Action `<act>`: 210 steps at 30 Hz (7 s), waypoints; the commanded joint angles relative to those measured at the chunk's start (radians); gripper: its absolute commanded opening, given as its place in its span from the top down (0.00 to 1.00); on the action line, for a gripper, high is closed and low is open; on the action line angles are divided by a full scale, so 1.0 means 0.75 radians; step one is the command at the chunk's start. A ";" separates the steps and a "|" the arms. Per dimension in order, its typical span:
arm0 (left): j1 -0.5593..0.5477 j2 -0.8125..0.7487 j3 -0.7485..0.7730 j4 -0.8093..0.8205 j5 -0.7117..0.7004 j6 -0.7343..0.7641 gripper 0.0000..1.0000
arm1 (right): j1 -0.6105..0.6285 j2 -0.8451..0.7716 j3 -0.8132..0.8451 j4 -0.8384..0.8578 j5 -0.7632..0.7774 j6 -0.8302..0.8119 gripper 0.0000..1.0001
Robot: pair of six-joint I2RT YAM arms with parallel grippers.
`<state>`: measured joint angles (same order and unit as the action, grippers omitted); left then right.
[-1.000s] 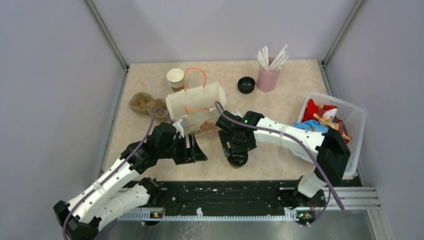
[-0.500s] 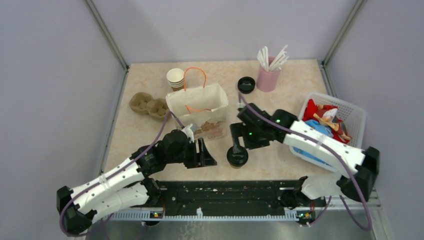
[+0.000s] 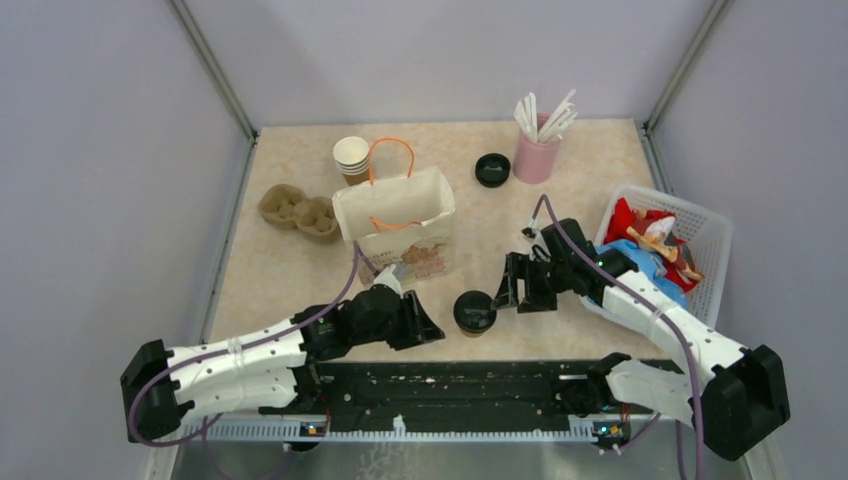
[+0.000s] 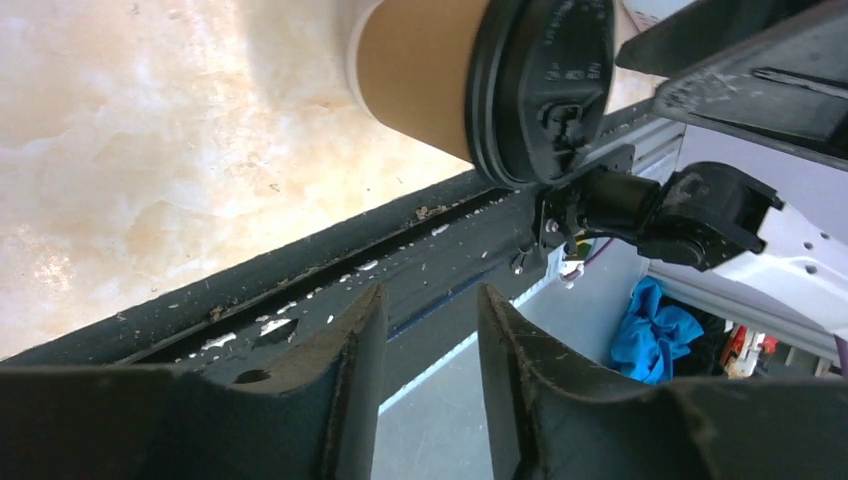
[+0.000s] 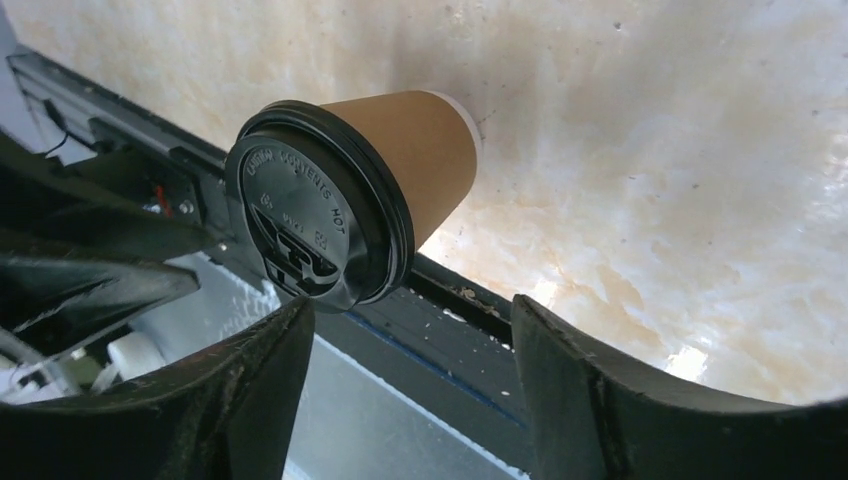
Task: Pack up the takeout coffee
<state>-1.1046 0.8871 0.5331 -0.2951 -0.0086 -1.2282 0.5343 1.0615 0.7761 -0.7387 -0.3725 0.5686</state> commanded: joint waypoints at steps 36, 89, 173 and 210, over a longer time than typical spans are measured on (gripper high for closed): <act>0.021 0.299 -0.193 0.737 -0.157 -0.438 0.37 | -0.303 0.226 -0.245 0.642 -0.695 -0.118 0.52; 0.056 0.571 0.221 0.114 -0.129 -0.107 0.44 | -0.416 0.200 -0.290 0.492 -0.653 -0.072 0.53; 0.109 0.511 0.091 0.310 0.107 -0.052 0.46 | -0.175 0.668 0.084 0.542 -0.787 -0.362 0.47; 0.137 0.550 0.085 0.248 0.170 -0.013 0.51 | -0.067 -0.068 -0.468 0.630 -0.646 0.191 0.21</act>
<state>-1.0073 1.2625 0.5938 -0.0074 0.1375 -1.2800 0.4740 1.0405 0.4660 -0.4221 -0.8303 0.6006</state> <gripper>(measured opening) 0.499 0.812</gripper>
